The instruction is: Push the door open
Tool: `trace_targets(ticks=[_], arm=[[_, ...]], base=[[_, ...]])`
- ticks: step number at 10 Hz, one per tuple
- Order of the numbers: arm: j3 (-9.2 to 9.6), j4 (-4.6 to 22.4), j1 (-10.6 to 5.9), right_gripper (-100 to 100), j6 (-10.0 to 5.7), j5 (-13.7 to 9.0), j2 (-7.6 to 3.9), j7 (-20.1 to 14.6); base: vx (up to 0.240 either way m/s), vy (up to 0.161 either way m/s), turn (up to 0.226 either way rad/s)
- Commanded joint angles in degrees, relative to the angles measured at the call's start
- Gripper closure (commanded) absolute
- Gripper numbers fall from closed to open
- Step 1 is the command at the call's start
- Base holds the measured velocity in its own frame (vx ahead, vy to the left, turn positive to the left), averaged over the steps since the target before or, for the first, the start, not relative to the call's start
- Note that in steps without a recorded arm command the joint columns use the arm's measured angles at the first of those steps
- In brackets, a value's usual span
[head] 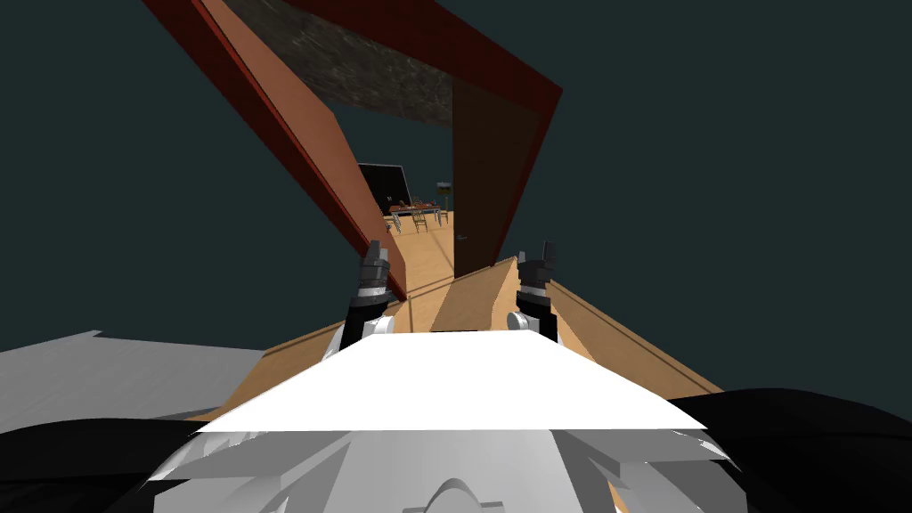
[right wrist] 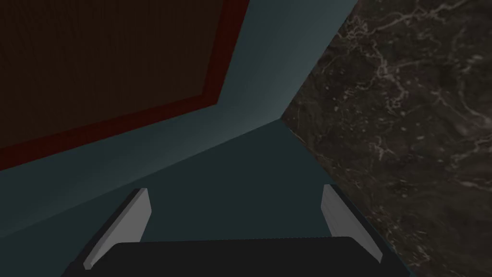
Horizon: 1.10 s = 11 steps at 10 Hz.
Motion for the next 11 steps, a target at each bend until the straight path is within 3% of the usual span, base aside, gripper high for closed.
trace_targets(ticks=[1,11], arm=[[0.22,2.32,-0.87,-100,-0.43,0.21,-0.64,-0.02],[1.4,14.62,-5.48,-100,-2.74,1.32,-3.01,-0.15]], base=[[0.132,-0.069,0.028],[0.106,-0.025,0.037]])
